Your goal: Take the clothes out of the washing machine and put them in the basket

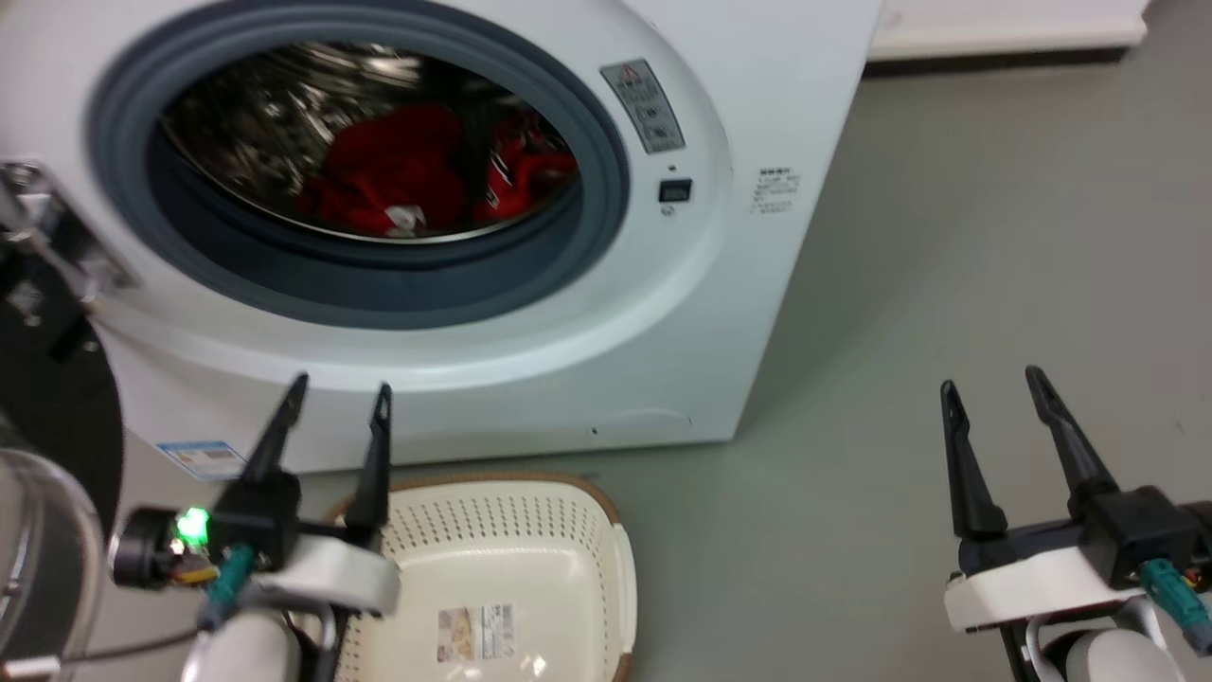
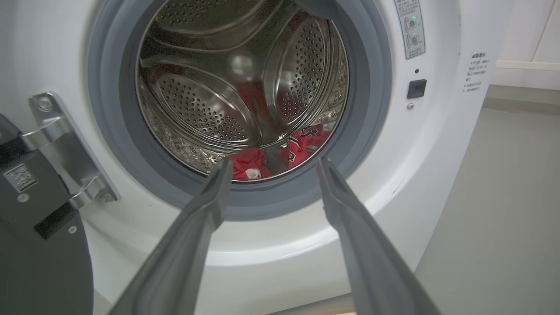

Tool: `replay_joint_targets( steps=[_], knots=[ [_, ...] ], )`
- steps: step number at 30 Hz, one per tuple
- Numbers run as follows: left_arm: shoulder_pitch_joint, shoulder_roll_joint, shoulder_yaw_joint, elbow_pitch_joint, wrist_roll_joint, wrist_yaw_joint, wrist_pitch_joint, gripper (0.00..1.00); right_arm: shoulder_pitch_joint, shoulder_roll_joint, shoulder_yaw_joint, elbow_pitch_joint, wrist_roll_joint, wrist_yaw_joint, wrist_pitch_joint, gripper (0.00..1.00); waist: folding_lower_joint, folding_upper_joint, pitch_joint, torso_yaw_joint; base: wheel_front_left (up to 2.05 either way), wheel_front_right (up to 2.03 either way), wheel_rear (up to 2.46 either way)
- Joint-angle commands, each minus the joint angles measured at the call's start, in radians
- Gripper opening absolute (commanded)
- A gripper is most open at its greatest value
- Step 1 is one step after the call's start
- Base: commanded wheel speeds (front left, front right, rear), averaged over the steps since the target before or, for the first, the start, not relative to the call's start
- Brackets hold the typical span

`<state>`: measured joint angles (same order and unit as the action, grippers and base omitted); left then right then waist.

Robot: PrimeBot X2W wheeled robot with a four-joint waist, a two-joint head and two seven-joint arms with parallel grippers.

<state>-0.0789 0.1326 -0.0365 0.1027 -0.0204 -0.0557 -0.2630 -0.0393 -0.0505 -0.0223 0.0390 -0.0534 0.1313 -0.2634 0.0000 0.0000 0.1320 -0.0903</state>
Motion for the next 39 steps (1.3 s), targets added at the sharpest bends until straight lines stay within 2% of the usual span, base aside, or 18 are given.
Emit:
replay_joint_targets(
  steps=[1, 6, 8, 11, 14, 19, 25, 32, 36, 39],
  knots=[
    [-0.058, 0.027, 0.009, 0.029, -0.009, -0.018, -0.003, 1.00, -0.028, 0.001, -0.001, -0.007, 0.011, -0.001, -0.002, 1.00, 0.0000, 0.0000, 0.107, -0.073, 0.00, 0.00, 0.00],
    [-0.310, 0.144, 0.025, 0.171, -0.028, -0.058, -0.002, 1.00, -0.081, 0.001, -0.007, -0.020, 0.056, -0.001, -0.002, 1.00, 0.0000, 0.0000, 0.277, -0.133, 0.00, 0.00, 0.00],
    [-0.436, 0.191, 0.017, 0.242, -0.040, -0.066, 0.029, 1.00, -0.095, 0.002, -0.001, -0.024, 0.069, -0.001, -0.002, 1.00, 0.0000, 0.0000, 0.338, -0.149, 0.00, 0.00, 0.00],
    [-0.611, 0.257, -0.018, 0.326, -0.052, -0.072, 0.094, 1.00, -0.125, 0.002, 0.046, -0.050, 0.016, -0.001, -0.002, 1.00, 0.0000, 0.0000, 0.422, -0.175, 0.00, 0.00, 0.00],
    [-0.772, 0.313, -0.076, 0.377, -0.056, -0.074, 0.195, 1.00, -0.141, 0.000, 0.051, -0.075, 0.058, -0.001, -0.002, 1.00, 0.0000, 0.0000, 0.509, -0.192, 0.00, 0.00, 0.00],
    [-1.045, 0.445, -0.186, 0.445, -0.107, -0.074, 0.362, 1.00, -0.187, 0.002, 0.119, -0.124, 0.049, -0.001, -0.002, 1.00, 0.0000, 0.0000, 0.634, -0.246, 0.00, 0.00, 0.00],
    [-1.318, 0.578, -0.337, 0.535, -0.168, -0.074, 0.579, 1.00, -0.194, 0.003, 0.166, -0.164, 0.098, -0.001, -0.002, 1.00, 0.0000, 0.0000, 0.724, -0.298, 0.00, 0.00, 0.00],
    [-1.525, 0.663, -0.435, 0.651, -0.236, -0.075, 0.848, 1.00, -0.177, 0.002, 0.220, -0.178, 0.145, -0.001, -0.002, 1.00, 0.0000, 0.0000, 0.768, -0.365, 0.00, 0.00, 0.00],
    [-1.594, 0.686, -0.512, 0.674, -0.244, -0.075, 0.969, 1.00, -0.155, 0.002, 0.219, -0.189, 0.153, -0.001, -0.002, 1.00, 0.0000, 0.0000, 0.782, -0.363, 0.00, 0.00, 0.00],
    [-1.625, 0.694, -0.529, 0.714, -0.257, -0.074, 1.025, 1.00, -0.151, 0.001, 0.233, -0.198, 0.122, -0.001, -0.002, 1.00, 0.0000, 0.0000, 0.791, -0.363, 0.00, 0.00, 0.00]
  ],
)
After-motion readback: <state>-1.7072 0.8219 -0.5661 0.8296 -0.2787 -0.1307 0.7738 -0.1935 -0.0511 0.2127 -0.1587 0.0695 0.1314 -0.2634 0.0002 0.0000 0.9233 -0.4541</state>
